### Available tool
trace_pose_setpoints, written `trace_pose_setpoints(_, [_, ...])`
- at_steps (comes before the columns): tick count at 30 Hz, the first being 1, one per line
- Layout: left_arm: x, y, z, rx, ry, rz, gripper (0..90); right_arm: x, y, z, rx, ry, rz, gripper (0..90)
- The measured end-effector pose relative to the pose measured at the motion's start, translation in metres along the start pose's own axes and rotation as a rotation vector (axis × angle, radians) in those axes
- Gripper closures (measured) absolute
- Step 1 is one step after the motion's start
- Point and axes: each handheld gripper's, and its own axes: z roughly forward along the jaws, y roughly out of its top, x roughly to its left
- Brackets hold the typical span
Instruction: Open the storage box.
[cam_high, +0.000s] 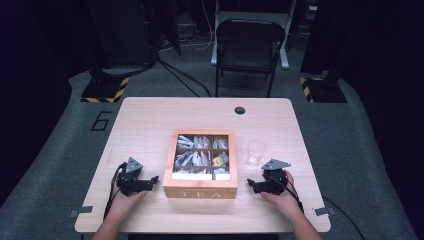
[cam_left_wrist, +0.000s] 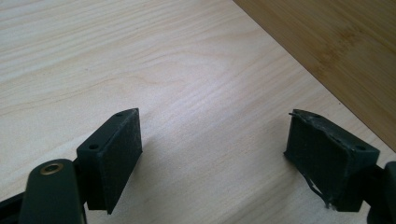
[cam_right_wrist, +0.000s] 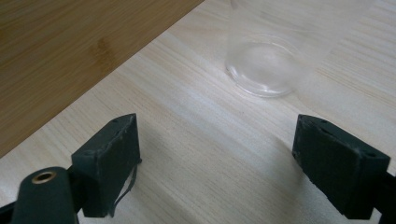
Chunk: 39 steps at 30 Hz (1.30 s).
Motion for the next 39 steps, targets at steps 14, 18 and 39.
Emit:
trace_pose_setpoints(14, [-0.002,0.000,0.000,0.011,-0.008,0.005,14.3,0.001,-0.001,-0.001,-0.001,0.005,-0.004,14.0])
trace_pose_setpoints(18, [-0.002,0.000,0.000,0.010,-0.007,0.002,14.5,0.001,-0.002,-0.002,-0.005,0.009,-0.010,15.6])
trace_pose_setpoints(39, [-0.005,0.002,-0.008,-0.007,-0.046,-0.025,30.0,-0.002,0.003,-0.021,-0.047,-0.012,0.038,34.8])
